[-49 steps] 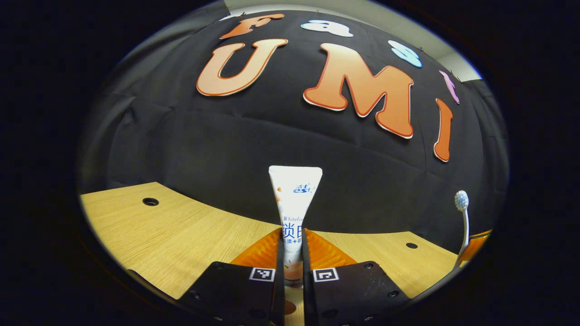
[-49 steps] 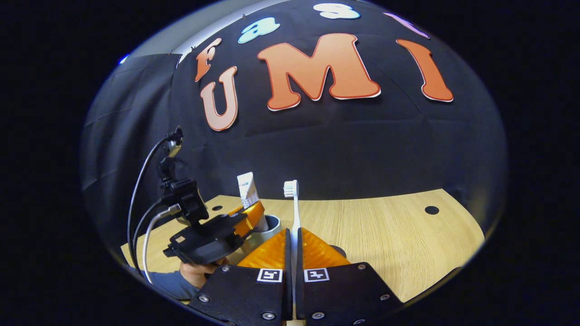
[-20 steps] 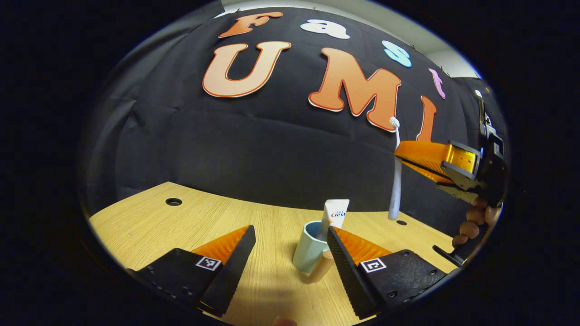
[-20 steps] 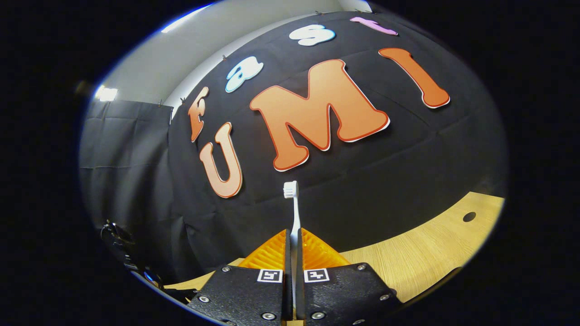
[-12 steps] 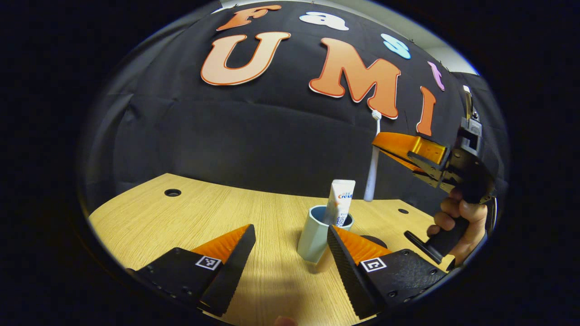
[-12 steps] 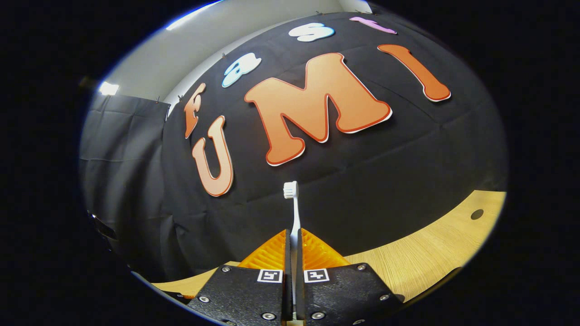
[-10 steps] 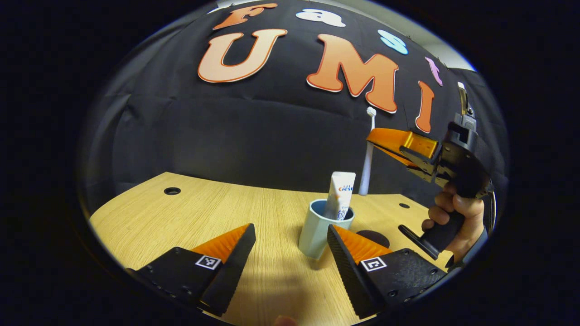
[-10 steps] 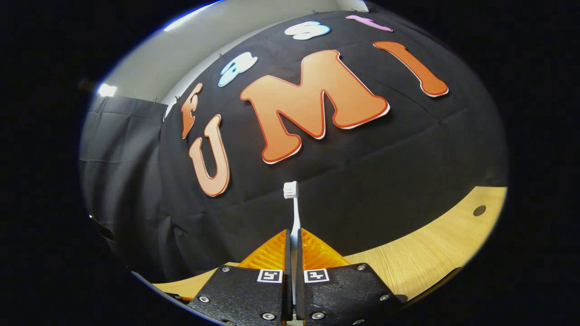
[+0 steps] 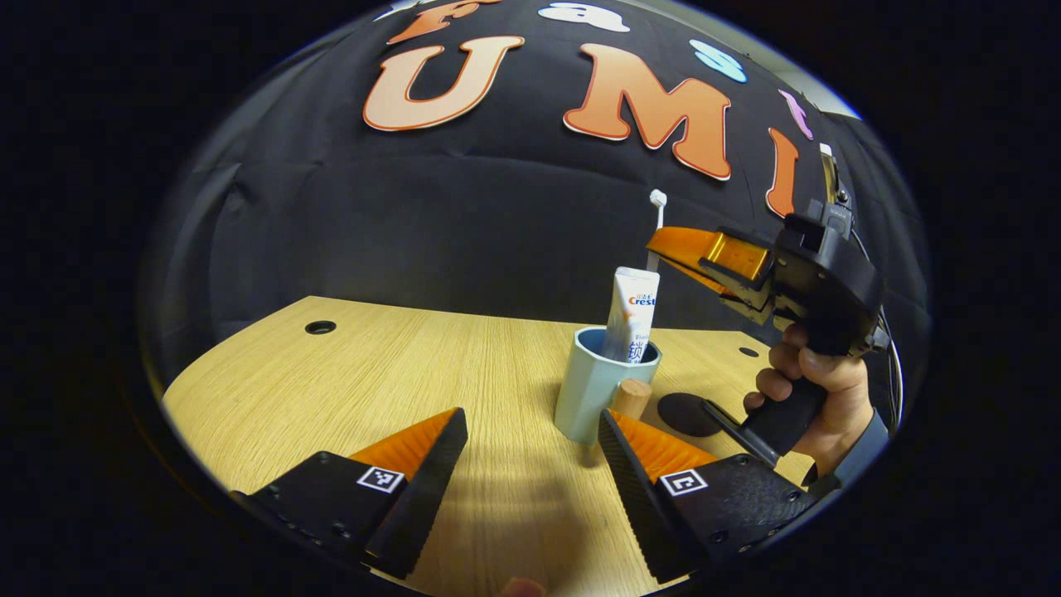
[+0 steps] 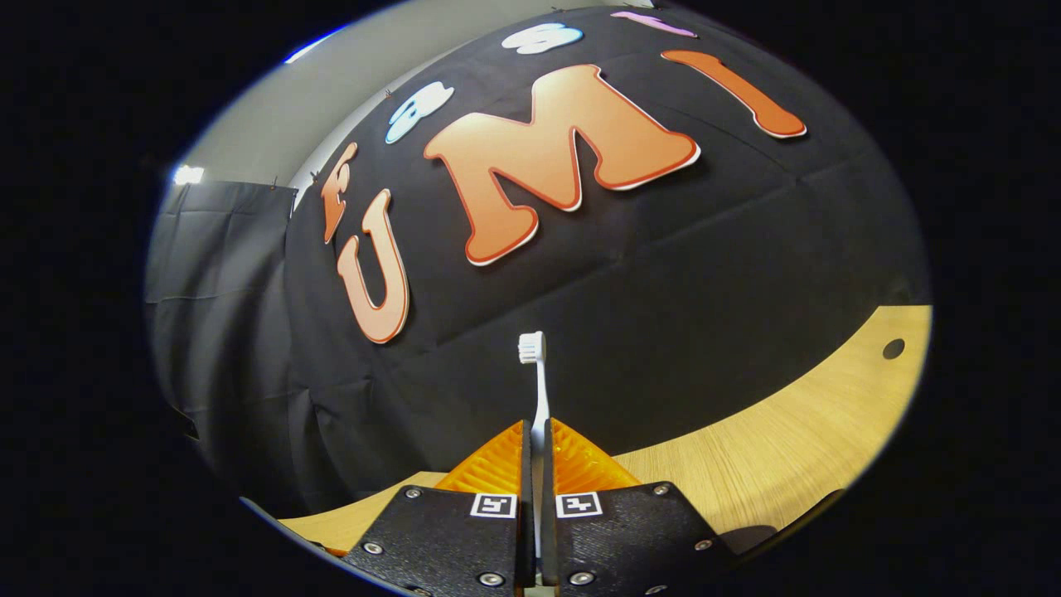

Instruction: Put the toothbrush and toothpaste on the desktop into the cup, then pick up the cup and place it on the coaster on the desktop.

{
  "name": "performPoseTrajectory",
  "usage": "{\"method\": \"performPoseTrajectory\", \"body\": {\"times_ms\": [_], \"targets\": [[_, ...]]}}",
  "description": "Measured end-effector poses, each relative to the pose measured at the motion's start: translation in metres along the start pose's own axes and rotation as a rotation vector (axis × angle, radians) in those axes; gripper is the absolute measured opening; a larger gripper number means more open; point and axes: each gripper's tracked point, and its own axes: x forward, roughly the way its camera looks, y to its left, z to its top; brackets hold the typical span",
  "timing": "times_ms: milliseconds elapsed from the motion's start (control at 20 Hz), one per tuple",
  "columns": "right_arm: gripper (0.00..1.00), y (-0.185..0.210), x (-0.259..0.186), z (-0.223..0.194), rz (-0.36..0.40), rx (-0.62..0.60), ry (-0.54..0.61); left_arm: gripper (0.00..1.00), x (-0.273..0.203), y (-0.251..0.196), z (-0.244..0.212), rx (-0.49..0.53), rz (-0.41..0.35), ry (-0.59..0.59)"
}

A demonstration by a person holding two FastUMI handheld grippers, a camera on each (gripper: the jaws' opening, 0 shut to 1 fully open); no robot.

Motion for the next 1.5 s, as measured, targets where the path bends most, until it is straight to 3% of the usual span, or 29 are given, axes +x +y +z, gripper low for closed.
{"method": "performPoseTrajectory", "body": {"times_ms": [300,600,750,900,1050,1300,1500], "targets": [[0.10,0.003,-0.020,-0.018,0.042,-0.033,0.098,0.96,0.009,-0.004,0.029,-0.014,0.015,0.000],[0.34,0.000,-0.053,0.009,0.044,-0.091,0.107,0.95,-0.008,-0.030,0.064,0.037,-0.006,-0.030],[0.57,-0.003,-0.072,0.022,0.036,-0.107,0.121,0.95,-0.014,-0.051,0.073,0.096,-0.060,0.023],[0.69,-0.003,-0.090,0.032,0.039,-0.177,0.136,0.95,-0.016,-0.062,0.085,0.181,-0.074,0.077],[0.83,0.004,-0.112,0.047,0.066,-0.235,0.132,0.95,-0.013,-0.072,0.093,0.201,-0.088,0.141],[0.92,-0.009,-0.146,0.080,0.043,-0.304,0.092,0.95,-0.005,-0.088,0.096,0.223,-0.124,0.296],[0.93,-0.032,-0.168,0.079,0.013,-0.334,0.122,0.95,0.007,-0.089,0.101,0.210,-0.134,0.443]]}}
